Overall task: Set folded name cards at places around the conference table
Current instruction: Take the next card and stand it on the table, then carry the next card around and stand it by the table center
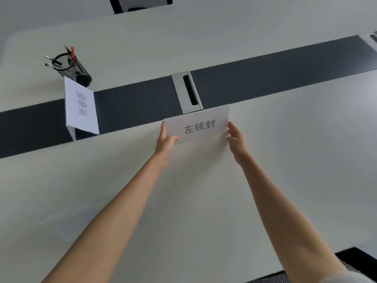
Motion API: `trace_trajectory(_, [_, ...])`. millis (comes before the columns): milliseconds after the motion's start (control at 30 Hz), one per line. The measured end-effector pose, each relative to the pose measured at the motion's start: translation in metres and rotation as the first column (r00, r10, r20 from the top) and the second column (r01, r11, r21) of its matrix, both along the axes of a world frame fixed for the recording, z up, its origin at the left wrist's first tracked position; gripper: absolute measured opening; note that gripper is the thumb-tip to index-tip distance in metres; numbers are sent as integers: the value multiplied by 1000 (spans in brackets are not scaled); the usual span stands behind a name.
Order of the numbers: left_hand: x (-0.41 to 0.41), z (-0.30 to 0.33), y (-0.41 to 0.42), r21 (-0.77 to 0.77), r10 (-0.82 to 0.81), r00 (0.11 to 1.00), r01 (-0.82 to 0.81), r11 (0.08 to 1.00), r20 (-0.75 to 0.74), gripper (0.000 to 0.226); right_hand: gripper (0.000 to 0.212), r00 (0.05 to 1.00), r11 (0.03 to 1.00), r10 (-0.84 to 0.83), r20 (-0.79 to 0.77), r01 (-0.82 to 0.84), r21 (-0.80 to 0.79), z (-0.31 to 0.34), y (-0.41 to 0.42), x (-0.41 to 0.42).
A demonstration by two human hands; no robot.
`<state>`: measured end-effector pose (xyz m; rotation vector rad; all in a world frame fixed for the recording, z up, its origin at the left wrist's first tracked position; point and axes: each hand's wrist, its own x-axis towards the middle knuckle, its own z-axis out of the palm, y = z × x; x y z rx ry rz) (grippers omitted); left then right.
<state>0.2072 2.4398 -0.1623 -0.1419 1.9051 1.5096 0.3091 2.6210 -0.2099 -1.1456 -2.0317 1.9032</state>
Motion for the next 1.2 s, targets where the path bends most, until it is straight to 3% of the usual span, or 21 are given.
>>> trace_trajectory(300, [-5,4,6,60,-40,996,44,997,-77,76,76,998,997,63,-23,-64,-49,-5,10,-14])
trace_trajectory(433, [-1,18,-8,-112,-70,984,52,992,-161,64,63,998,998,-15,53,18,-54,6,-3,-2])
trace_trajectory(533, [-9,37,-42,-159,-141,966,108,981,-217,47,51,1000,999,-16,27,18,-49,17,-34,19])
trace_trajectory(700, [0,76,-132,-313,-268,884,149,938,-383,31,39,964,951,266,-18,-265,-159,26,-117,45])
trace_trajectory(767, [10,84,-170,-456,-322,823,87,886,-469,31,39,897,887,443,3,-438,-144,31,-152,49])
trace_trajectory(867, [29,85,-226,-564,-347,773,-17,826,-532,32,56,771,772,636,43,-633,-61,41,-200,52])
trace_trajectory(1000, [58,68,-299,-596,-267,727,-235,768,-632,34,66,738,738,669,83,-673,37,41,-240,51])
trace_trajectory(1100, [79,47,-333,-556,-99,796,-321,767,-597,41,76,815,809,576,70,-580,97,40,-255,50])
trace_trajectory(1200, [91,29,-345,-470,-3,915,-205,859,-404,51,85,856,853,515,35,-517,71,41,-266,48])
